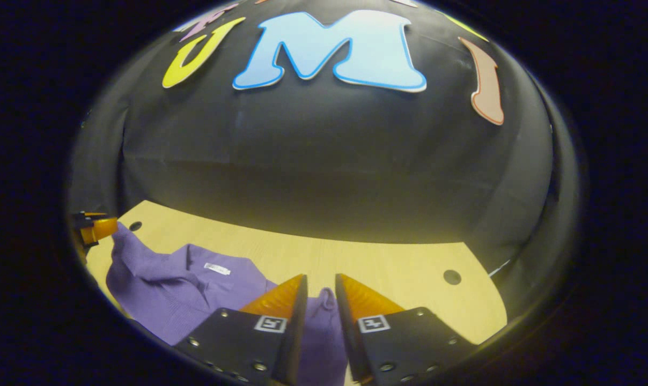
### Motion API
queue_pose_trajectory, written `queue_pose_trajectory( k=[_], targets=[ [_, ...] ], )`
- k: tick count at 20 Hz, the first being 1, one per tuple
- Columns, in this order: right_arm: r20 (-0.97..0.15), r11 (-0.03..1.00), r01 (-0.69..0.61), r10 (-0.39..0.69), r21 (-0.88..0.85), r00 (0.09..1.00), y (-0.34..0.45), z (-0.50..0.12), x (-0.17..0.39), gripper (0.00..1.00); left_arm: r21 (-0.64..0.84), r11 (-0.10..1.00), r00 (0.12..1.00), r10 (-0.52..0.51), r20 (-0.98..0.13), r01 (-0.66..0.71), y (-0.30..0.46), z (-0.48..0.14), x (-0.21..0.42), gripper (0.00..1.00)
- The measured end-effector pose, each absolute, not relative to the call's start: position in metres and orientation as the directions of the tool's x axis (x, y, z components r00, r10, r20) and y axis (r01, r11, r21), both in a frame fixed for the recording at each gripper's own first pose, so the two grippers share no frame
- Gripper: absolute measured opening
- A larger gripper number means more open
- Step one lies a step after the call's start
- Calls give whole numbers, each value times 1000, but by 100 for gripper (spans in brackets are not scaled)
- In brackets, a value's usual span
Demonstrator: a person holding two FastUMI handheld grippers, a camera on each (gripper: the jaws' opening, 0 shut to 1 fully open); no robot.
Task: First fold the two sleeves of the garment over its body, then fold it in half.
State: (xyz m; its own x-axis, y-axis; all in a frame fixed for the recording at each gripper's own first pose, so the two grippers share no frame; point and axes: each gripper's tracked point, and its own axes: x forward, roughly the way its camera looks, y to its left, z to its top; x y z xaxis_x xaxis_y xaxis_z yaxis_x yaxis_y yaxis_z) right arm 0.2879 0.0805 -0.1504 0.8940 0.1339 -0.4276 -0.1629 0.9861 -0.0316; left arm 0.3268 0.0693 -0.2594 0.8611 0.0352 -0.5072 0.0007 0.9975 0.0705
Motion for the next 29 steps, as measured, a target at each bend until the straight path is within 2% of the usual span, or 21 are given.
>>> queue_pose_trajectory(
  k=[1, 3, 5, 7, 8, 11, 12, 17, 19, 20, 23, 27, 29],
  targets=[
    [-421, 985, -166, 132, -46, 897, 81, -145, 281, 59, 62, 998, 865, 26, -502, 5, 69, -256, 323, 85],
    [-402, 985, -159, 120, -67, 908, 81, -134, 265, 80, 59, 998, 875, 8, -484, 23, 67, -246, 313, 89],
    [-378, 987, -140, 98, -85, 921, 81, -120, 249, 87, 72, 996, 889, -8, -458, 46, 65, -232, 299, 91],
    [-359, 989, -120, 84, -80, 929, 81, -106, 225, 85, 78, 994, 900, -32, -435, 73, 64, -217, 284, 94],
    [-345, 991, -111, 81, -69, 935, 82, -97, 213, 86, 72, 994, 904, -46, -425, 84, 63, -209, 275, 88],
    [-316, 995, -85, 64, -52, 947, 84, -76, 180, 85, 38, 994, 916, -83, -392, 107, 61, -184, 249, 94],
    [-304, 996, -75, 56, -51, 951, 84, -68, 169, 85, 37, 993, 921, -89, -379, 111, 63, -177, 240, 91],
    [-244, 998, -42, 29, -45, 969, 90, -30, 106, 85, 46, 984, 931, -144, -337, 169, 58, -146, 194, 93],
    [-222, 999, -34, 25, -36, 975, 93, -15, 86, 85, 44, 981, 932, -167, -320, 191, 52, -133, 176, 89],
    [-208, 999, -26, 18, -34, 978, 92, -10, 78, 85, 46, 979, 934, -177, -310, 200, 49, -127, 167, 93],
    [-175, 999, -17, 11, -29, 985, 94, 10, 54, 85, 59, 970, 939, -213, -269, 236, 36, -103, 141, 93],
    [-160, 999, -38, 35, -12, 987, 97, 23, 29, 87, 51, 972, 955, -213, -205, 228, 30, -77, 108, 92],
    [-143, 999, -45, 43, -11, 989, 95, 30, 21, 85, 55, 974, 959, -206, -195, 221, 31, -70, 96, 92]
  ],
)
